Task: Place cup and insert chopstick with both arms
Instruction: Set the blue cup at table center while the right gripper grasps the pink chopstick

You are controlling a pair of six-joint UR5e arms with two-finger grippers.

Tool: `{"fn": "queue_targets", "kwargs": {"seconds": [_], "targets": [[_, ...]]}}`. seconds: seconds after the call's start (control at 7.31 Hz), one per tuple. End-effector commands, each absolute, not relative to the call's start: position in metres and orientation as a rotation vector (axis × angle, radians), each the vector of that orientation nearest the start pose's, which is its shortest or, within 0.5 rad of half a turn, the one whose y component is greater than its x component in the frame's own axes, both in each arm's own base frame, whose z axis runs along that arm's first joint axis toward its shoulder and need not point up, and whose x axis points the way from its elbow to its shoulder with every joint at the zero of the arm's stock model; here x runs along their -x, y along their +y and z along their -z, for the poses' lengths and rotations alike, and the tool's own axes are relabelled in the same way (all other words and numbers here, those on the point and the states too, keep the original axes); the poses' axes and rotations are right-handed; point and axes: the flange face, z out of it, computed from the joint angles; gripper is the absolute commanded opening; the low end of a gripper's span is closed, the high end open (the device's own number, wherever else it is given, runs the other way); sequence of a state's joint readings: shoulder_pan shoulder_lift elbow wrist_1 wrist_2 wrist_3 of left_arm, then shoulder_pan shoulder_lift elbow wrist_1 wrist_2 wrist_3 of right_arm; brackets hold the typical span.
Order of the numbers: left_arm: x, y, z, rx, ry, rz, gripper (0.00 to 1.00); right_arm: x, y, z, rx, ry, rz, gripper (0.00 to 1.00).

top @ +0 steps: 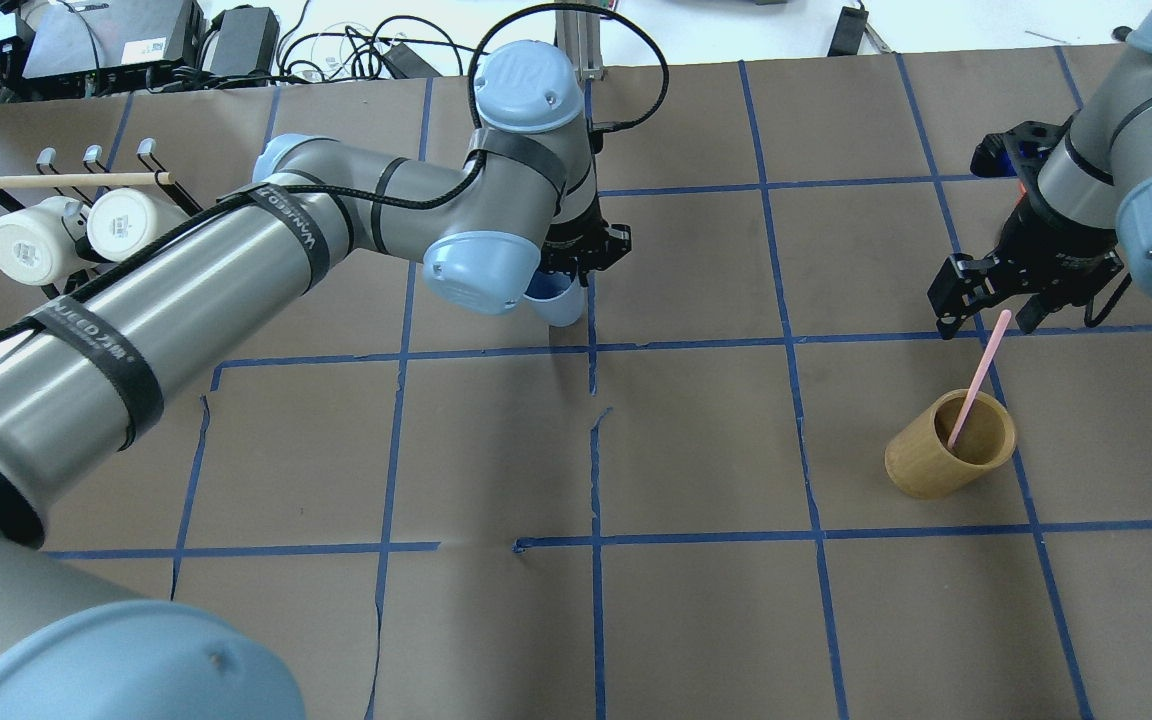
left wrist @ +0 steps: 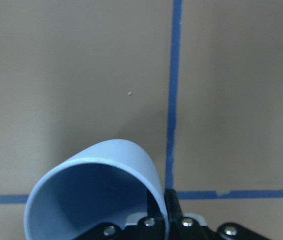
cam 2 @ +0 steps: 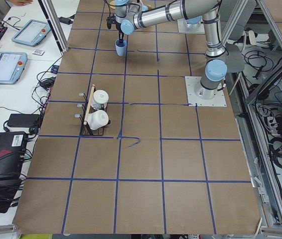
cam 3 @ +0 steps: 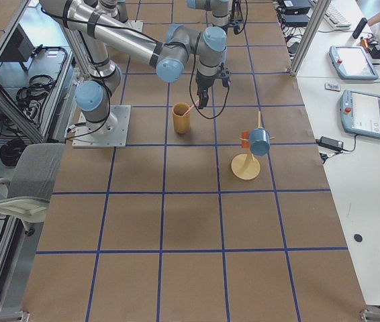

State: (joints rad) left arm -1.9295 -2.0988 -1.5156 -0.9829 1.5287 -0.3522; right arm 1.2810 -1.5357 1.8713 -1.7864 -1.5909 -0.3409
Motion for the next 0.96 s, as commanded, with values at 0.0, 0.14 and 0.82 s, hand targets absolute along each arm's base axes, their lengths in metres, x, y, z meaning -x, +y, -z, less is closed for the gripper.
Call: {"fn": "queue_targets", "kwargs": {"seconds": [0.0, 0.14, 0.82], "targets": [[0.385, -0.588, -0.26, -0.054, 3.222, 0.165, 0.0, 0.009, -0.487, -0.346, 0.085, 3.114, -0.243, 0.59], [0.385, -0.59, -0.254, -0.053, 3.218, 0.159, 0.07, 0.009, -0.485, -0.35, 0.085, 3.117, -0.232, 0.59], [0.357, -0.597, -0.339, 0.023, 3.239, 0.433, 1.0, 0.009, -0.484, -0.349, 0.093, 3.119, -0.239, 0.3]]}}
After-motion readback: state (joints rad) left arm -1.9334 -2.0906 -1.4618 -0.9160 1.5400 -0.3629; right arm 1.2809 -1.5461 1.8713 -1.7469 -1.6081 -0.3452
